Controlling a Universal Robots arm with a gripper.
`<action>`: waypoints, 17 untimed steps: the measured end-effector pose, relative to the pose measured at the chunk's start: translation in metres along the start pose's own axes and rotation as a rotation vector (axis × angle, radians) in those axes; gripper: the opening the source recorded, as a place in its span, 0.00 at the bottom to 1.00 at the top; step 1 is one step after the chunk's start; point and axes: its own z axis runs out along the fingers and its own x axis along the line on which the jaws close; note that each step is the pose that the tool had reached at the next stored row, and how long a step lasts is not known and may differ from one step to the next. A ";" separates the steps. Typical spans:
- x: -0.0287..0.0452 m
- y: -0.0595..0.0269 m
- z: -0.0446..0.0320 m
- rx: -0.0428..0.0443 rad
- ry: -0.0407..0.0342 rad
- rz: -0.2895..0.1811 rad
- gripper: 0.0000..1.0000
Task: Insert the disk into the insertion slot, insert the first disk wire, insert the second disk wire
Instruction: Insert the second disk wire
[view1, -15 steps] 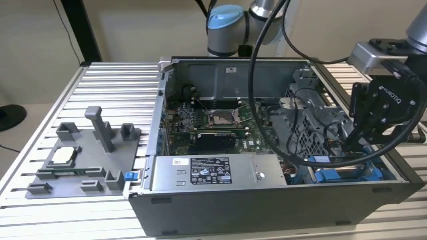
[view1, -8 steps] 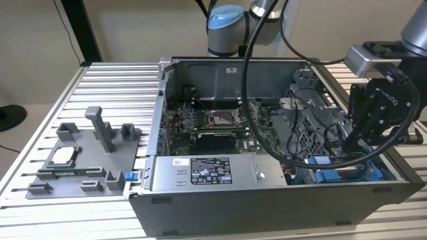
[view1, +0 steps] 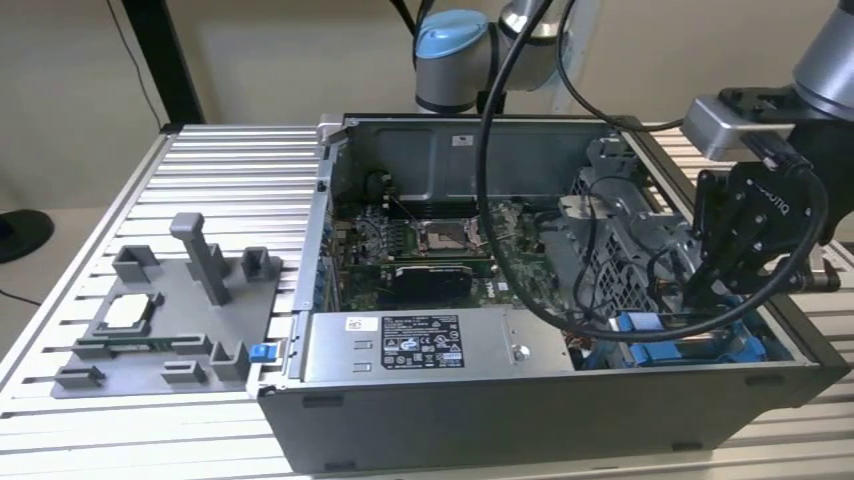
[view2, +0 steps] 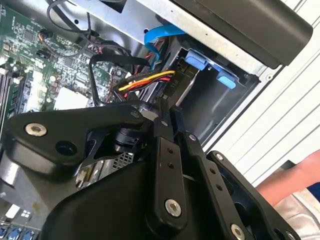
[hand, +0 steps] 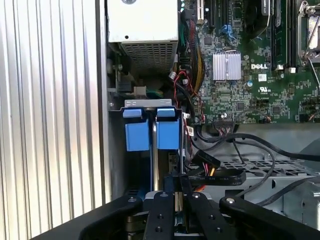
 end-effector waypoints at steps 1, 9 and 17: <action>0.0000 0.0000 0.0006 0.0015 -0.0003 0.000 0.00; 0.0001 -0.0001 0.0046 0.0139 -0.0024 0.000 0.00; 0.0001 0.0001 0.0060 0.0240 -0.0033 0.000 0.00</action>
